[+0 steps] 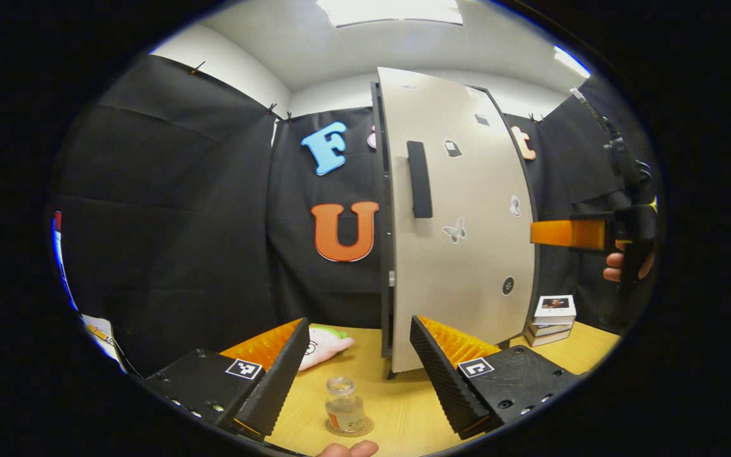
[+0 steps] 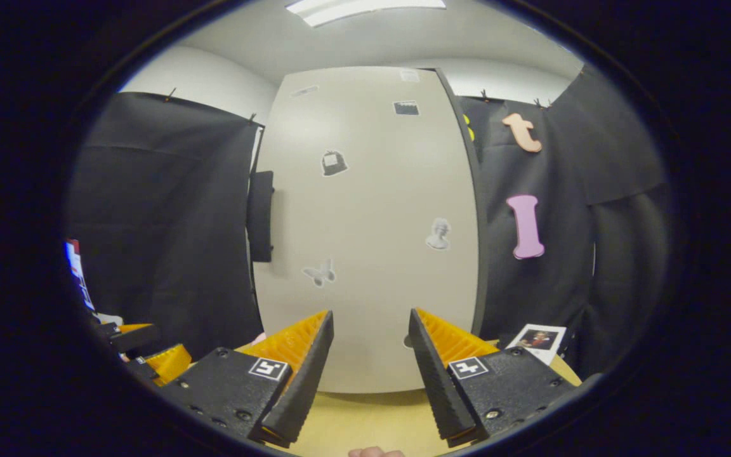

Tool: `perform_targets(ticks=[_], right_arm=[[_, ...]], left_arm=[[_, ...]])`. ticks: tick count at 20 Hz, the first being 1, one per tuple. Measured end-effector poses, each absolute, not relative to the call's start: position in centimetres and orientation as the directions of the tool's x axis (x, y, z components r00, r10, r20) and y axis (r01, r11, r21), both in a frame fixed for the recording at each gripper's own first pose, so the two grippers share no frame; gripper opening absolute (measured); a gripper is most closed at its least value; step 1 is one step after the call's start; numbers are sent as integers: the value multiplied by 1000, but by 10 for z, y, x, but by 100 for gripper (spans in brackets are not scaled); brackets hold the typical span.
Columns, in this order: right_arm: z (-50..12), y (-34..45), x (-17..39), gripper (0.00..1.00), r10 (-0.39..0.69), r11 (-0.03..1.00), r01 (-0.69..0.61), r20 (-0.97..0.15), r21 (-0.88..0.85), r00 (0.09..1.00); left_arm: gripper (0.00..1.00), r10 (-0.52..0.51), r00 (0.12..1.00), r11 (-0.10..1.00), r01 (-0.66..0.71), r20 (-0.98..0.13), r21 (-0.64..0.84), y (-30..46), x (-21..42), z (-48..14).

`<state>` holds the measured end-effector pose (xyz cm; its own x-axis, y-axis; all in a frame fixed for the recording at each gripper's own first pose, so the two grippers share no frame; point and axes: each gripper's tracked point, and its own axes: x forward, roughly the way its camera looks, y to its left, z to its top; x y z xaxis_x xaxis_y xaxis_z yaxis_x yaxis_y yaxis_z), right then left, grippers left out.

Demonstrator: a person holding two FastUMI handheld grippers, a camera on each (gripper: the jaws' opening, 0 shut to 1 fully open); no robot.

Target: Open the cabinet door with the right hand, grasp the bottle in the cabinet with the left hand and place it on the coaster, then close the cabinet door with the right hand.

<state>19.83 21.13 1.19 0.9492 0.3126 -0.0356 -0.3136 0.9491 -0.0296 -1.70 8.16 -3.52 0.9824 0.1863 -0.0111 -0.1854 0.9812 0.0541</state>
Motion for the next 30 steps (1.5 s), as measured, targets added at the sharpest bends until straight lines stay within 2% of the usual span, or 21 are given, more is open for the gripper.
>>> perform_targets(ticks=[3,5,7,9,12,13,14,23,30], right_arm=[[-4,168,167,78,257,966,-256,-100,24,961],[-11,130,153,78,183,983,-182,-110,24,977],[-17,97,143,78,110,994,-108,-103,19,989],[-16,87,132,76,106,994,-104,-75,27,992],[-17,67,119,80,52,999,-52,-34,4,998],[-16,66,116,78,45,999,-45,-30,-1,999],[-15,66,114,81,41,999,-41,-28,1,999],[0,77,117,83,85,996,-85,8,39,996],[5,75,116,83,76,996,-76,20,43,997]], left_arm=[[96,154,988,987,-154,-8,34,60,-18,-30],[96,138,990,990,-138,-10,26,47,-19,-28],[96,114,994,993,-114,-3,30,37,-24,-28],[96,68,998,997,-68,8,41,25,-27,-24],[96,58,998,997,-59,12,47,18,-31,-17],[100,61,998,997,-62,20,44,15,-30,-14],[96,61,998,997,-62,23,37,13,-29,-13],[96,61,997,996,-64,44,65,4,-27,-4],[96,73,996,993,-76,45,85,14,-35,-7]])
